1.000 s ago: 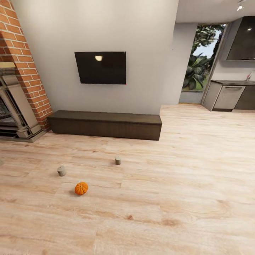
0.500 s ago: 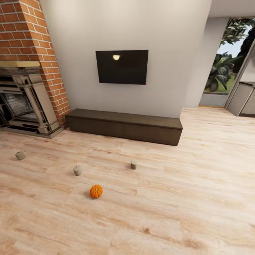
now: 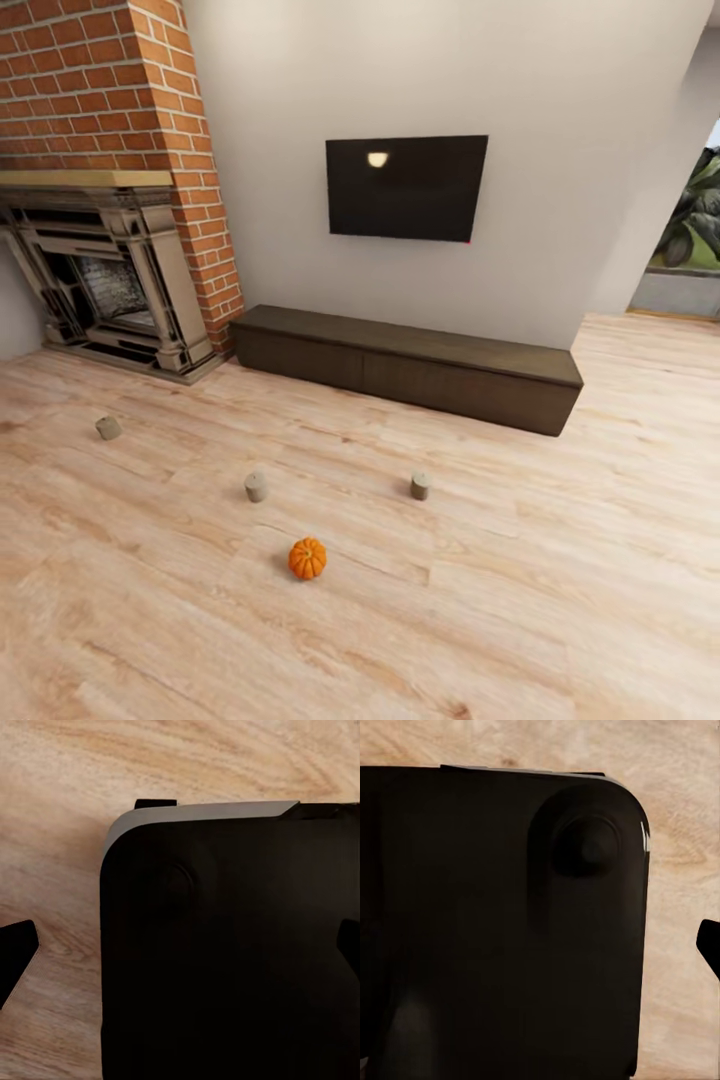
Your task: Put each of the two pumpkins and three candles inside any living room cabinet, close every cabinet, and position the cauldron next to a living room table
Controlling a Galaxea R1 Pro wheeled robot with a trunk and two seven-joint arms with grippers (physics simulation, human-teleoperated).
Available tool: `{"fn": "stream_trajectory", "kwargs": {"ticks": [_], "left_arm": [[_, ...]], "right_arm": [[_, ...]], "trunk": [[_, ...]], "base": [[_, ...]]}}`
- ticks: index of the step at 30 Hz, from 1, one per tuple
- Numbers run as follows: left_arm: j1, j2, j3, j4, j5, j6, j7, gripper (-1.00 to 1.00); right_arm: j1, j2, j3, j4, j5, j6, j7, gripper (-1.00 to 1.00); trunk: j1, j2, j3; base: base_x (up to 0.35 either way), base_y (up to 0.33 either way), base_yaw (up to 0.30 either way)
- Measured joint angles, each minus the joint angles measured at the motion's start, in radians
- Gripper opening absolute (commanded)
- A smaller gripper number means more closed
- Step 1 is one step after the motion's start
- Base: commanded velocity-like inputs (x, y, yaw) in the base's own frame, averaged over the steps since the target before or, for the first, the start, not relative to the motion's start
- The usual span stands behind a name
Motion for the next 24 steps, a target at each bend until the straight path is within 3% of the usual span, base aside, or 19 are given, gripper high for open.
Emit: {"fn": "stream_trajectory", "kwargs": {"ticks": [8, 24], "left_arm": [[0.000, -0.011, -0.003, 0.000, -0.003, 0.000, 0.000, 1.00], [0.000, -0.013, -0.003, 0.000, -0.005, 0.000, 0.000, 1.00]], "right_arm": [[0.000, 0.000, 0.000, 0.000, 0.000, -0.008, 0.000, 1.00], [0.000, -0.002, -0.001, 0.000, 0.000, -0.017, 0.001, 1.00]], "trunk": [[0.000, 0.000, -0.001], [0.000, 0.000, 0.004]], "base": [[0.215, -0.205, 0.090], [0.128, -0.292, -0.241]]}}
